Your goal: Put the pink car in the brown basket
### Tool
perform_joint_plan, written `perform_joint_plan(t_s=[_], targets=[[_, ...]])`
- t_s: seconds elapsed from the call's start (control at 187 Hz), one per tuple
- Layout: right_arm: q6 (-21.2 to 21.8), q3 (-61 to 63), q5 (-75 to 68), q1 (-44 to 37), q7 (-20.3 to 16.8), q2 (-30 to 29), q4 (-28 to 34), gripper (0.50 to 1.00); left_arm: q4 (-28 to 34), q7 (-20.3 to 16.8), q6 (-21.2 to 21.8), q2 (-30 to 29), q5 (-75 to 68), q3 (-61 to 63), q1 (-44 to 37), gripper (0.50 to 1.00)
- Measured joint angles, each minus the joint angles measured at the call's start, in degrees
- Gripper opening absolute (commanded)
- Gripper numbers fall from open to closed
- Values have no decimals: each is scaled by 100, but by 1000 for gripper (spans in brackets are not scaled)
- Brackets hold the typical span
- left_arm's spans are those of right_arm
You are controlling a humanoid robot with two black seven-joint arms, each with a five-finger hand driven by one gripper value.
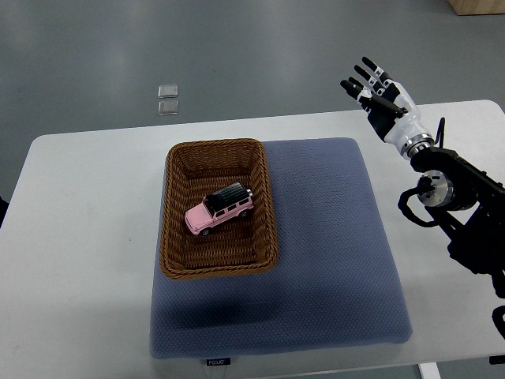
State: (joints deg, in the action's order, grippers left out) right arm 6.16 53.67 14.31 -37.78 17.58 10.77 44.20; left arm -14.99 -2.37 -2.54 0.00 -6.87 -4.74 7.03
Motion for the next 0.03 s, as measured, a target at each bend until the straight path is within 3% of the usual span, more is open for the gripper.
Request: perform_joint_plan(t_s=[0.027], targets=[[24,7,-115,46,17,-39,-17,913,5,0,0,0,0,0,0,1000]])
